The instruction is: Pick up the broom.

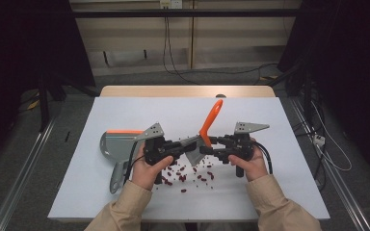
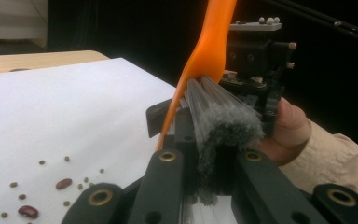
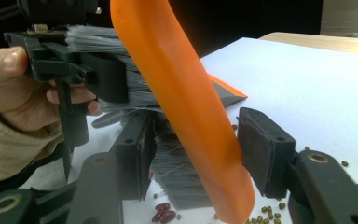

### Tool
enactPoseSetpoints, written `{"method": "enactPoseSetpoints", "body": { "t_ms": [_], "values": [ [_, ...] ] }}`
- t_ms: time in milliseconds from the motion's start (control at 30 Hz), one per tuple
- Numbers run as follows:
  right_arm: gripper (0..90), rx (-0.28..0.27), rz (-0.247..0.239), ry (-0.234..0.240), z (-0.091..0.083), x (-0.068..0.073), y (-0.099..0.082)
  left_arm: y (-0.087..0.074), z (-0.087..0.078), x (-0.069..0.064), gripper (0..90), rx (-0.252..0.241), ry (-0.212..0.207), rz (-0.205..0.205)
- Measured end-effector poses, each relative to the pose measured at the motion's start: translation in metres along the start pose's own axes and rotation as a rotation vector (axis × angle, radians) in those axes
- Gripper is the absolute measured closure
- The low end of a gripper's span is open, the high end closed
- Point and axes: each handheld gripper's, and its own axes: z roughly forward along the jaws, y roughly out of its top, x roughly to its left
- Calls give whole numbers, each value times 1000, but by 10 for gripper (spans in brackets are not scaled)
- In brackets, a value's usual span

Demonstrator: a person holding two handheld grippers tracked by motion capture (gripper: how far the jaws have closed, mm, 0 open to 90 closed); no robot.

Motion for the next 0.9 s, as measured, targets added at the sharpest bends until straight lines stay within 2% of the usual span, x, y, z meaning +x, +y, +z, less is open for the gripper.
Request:
{"method": "enactPoseSetpoints", "body": {
  "t_ms": [100, 200, 300, 400, 467, 600, 667, 700, 767, 900],
  "values": [
    [556, 13, -12, 19, 0, 0, 0, -1, 1, 0, 851, 2, -2, 5],
    [639, 62, -32, 38, 1, 2, -1, 0, 1, 1, 855, -11, -7, 6],
    [679, 94, -65, 29, 3, 7, -1, 1, -1, 3, 849, -25, 7, 7],
    [696, 96, -47, 36, 1, 9, 2, 1, -4, 6, 787, -40, 34, 5],
    [698, 109, -55, 16, 0, 10, 3, 2, -4, 5, 766, -34, 61, 27],
    [701, 132, -46, -29, -3, 10, 5, 3, -8, 6, 601, -36, 122, 39],
    [702, 144, -44, -66, -7, 9, 6, 4, -10, 7, 565, -27, 127, 48],
    [702, 149, -47, -74, -9, 7, 6, 4, -11, 7, 547, -25, 144, 55],
    [702, 144, -36, -89, -14, 5, 8, 5, -12, 8, 455, -17, 165, 59],
    [703, 162, -36, -143, -23, 5, 12, 5, -13, 9, 350, -6, 192, 72]
  ]
}}
